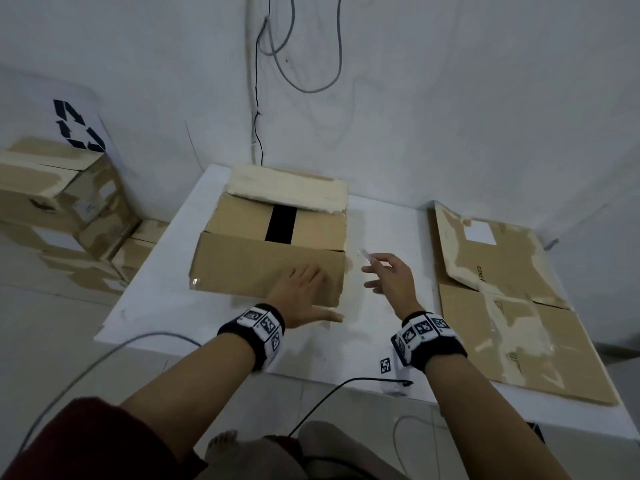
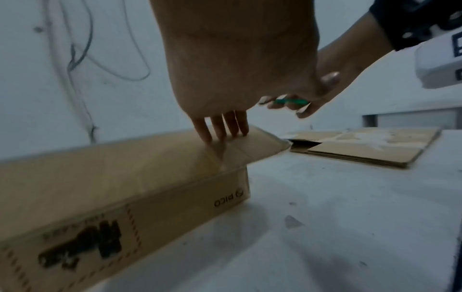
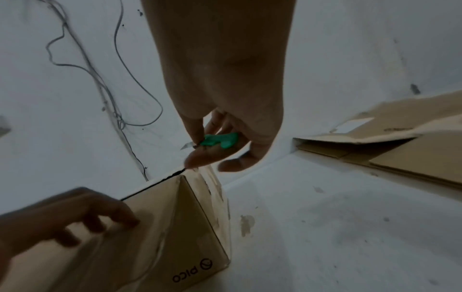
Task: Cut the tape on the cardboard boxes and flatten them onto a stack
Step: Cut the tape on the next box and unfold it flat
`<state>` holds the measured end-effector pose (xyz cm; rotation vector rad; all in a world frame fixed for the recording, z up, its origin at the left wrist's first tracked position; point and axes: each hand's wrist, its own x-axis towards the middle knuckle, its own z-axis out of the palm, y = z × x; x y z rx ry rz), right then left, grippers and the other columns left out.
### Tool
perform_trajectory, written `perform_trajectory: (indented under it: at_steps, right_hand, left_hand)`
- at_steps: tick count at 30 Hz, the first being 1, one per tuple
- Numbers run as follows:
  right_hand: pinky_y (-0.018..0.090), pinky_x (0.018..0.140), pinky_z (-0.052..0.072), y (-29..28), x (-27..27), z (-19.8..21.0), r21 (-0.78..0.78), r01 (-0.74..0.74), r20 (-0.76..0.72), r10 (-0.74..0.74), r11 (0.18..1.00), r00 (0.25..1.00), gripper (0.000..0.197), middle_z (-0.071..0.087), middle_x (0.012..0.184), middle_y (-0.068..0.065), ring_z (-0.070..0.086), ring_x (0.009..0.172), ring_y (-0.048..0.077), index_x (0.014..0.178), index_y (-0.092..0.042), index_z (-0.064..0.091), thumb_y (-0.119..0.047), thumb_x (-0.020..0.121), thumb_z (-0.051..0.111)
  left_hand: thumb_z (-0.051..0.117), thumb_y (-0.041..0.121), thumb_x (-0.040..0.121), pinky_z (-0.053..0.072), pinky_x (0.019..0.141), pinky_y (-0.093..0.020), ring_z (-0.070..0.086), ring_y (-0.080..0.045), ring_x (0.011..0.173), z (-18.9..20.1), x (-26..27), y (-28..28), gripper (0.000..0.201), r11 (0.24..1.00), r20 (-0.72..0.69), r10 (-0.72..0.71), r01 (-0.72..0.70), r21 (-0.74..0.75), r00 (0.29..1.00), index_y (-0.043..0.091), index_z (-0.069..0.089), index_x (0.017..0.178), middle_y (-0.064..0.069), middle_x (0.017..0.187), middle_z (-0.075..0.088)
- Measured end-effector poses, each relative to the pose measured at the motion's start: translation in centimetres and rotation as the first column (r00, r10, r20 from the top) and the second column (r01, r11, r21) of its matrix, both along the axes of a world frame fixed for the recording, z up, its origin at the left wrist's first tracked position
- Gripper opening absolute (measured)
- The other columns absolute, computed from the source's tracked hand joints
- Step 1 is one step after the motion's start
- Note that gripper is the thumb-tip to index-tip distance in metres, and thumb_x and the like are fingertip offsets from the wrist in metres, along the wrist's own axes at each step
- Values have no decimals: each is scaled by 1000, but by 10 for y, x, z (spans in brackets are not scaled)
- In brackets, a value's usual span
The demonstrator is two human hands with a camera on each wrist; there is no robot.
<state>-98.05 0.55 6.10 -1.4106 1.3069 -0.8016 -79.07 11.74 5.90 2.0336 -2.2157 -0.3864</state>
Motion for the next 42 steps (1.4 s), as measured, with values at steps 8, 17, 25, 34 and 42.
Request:
perform_trajectory:
  at_steps: [8, 17, 25, 34, 42]
  right_hand:
    - [19, 70, 41, -27, 15, 4, -152, -107, -140, 85, 983, 986, 14, 72, 89, -7, 63, 84, -1, 99, -20, 67, -31, 97, 57]
    - [23, 68, 45, -82, 35, 8, -161, -125, -167, 97, 979, 981, 14, 69, 89, -2, 62, 81, 3, 103, -17, 66, -26, 96, 59]
    - [17, 39, 38, -121, 56, 4, -35, 32, -140, -37, 999, 989, 18, 68, 82, 4, 45, 50, 13, 103, -9, 59, -23, 101, 49]
    - [20, 39, 33, -147, 80, -12, 128, 108, -40, -104, 986, 994, 18, 66, 83, 4, 37, 46, 13, 108, -17, 58, -31, 99, 53]
    - [20, 39, 30, -158, 90, -20, 151, 75, -5, -75, 986, 997, 25, 68, 80, 4, 34, 39, 10, 107, -15, 62, -37, 95, 63]
  left_hand:
    - [70, 46, 79, 36, 98, -38, 38, -29, 119, 19, 1, -39, 69, 989, 74, 133, -137, 47, 988, 9, 41, 129, -10, 132, 37]
    - [65, 32, 91, 47, 92, -35, 54, -27, 112, 71, 32, -131, 51, 800, -427, 526, -257, 543, 736, 0, 53, 128, -12, 122, 55]
    - [49, 12, 99, 38, 52, -18, 35, -10, 59, 50, 39, -183, 16, 611, -684, 706, -328, 720, -186, 17, 49, 84, -2, 72, 40]
    - [70, 26, 85, 45, 82, -26, 61, -20, 101, 14, 27, -212, 52, 508, -592, 578, -321, 799, -561, 4, 55, 129, -11, 123, 59]
    - [67, 16, 89, 51, 77, -28, 61, -22, 89, -10, 27, -226, 43, 471, -589, 516, -368, 802, -622, -1, 56, 126, -13, 115, 64]
